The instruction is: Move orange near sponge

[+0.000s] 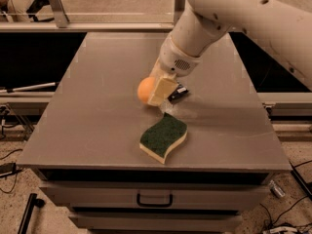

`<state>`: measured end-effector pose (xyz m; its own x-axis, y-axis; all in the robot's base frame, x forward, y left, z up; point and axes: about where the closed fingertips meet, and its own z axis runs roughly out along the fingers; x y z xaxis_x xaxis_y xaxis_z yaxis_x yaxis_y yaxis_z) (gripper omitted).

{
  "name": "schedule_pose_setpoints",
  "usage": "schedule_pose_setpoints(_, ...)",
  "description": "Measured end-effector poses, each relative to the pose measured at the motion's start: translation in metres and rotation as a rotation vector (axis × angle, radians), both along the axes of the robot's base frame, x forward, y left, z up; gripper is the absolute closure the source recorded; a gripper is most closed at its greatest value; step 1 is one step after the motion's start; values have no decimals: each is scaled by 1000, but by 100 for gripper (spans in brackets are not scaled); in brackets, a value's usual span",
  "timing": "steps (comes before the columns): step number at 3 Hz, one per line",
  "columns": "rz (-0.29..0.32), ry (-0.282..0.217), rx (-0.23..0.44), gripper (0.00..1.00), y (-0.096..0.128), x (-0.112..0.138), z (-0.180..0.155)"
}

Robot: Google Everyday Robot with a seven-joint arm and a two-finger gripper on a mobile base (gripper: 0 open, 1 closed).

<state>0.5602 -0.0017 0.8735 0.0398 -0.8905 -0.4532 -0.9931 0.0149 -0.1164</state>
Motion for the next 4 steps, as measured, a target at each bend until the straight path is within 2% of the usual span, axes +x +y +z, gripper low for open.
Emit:
schedule_pose_setpoints(2, -202, -22, -59, 100, -92, -6, 22)
schedule_pose_setpoints(3, -288, -10, -76, 100, -129, -14, 19)
schedule_pose_setpoints(4, -282, 2, -89, 100, -136, -23, 12)
